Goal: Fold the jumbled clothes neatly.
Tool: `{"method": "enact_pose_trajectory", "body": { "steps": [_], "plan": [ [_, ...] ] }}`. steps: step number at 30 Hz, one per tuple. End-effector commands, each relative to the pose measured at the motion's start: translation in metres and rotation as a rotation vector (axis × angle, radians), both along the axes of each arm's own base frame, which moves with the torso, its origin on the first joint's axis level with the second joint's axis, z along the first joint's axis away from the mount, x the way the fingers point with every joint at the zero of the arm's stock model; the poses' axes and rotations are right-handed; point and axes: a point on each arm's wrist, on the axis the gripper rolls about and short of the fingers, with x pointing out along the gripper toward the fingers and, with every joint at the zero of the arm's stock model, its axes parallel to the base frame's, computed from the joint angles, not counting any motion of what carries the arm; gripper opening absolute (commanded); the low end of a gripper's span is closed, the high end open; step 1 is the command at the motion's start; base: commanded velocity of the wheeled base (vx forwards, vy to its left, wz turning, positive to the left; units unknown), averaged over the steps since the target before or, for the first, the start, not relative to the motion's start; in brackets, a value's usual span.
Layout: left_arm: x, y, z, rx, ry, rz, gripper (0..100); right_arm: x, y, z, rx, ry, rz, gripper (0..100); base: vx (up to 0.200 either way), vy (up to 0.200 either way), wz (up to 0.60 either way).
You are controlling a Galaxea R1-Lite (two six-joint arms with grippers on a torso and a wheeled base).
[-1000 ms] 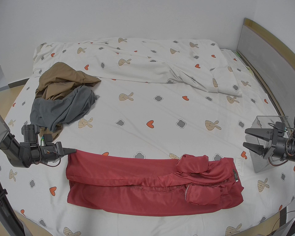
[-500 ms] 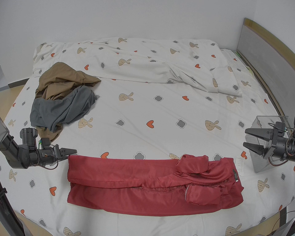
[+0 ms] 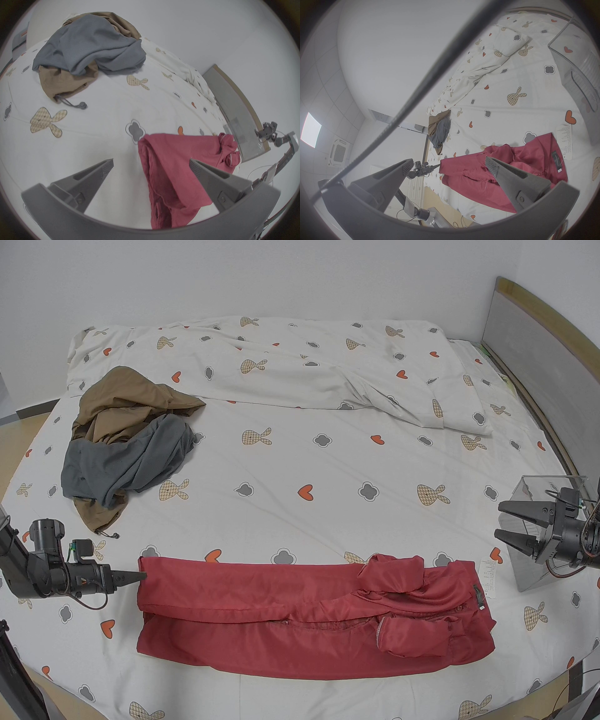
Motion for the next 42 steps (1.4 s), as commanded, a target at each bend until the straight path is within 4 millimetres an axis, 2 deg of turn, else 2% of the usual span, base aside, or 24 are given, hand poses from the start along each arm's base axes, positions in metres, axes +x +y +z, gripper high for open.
{"method": "enact_pose_trajectory", "body": {
  "steps": [1, 4, 16, 30, 42],
  "plan": [
    [-0.009, -0.006, -0.026, -0.030, 0.096, -0.005, 100, 0.001, -0.001, -0.001, 0.001, 0.006, -0.002, 100, 0.000, 0.000, 0.00],
    [-0.008, -0.006, -0.033, -0.033, 0.111, -0.010, 100, 0.000, 0.000, -0.001, 0.001, 0.004, -0.002, 100, 0.000, 0.000, 0.00],
    [-0.007, -0.015, -0.038, -0.126, 0.112, -0.100, 100, 0.000, 0.000, -0.001, 0.001, 0.004, 0.000, 100, 0.000, 0.000, 0.00],
    [-0.004, -0.040, -0.037, -0.173, 0.152, -0.161, 100, 0.000, 0.001, -0.002, 0.001, 0.007, 0.004, 100, 0.000, 0.000, 0.00],
    [0.013, -0.062, -0.033, -0.253, 0.200, -0.185, 100, 0.000, 0.000, -0.001, 0.002, 0.005, 0.001, 100, 0.000, 0.000, 0.00]
  ]
}}
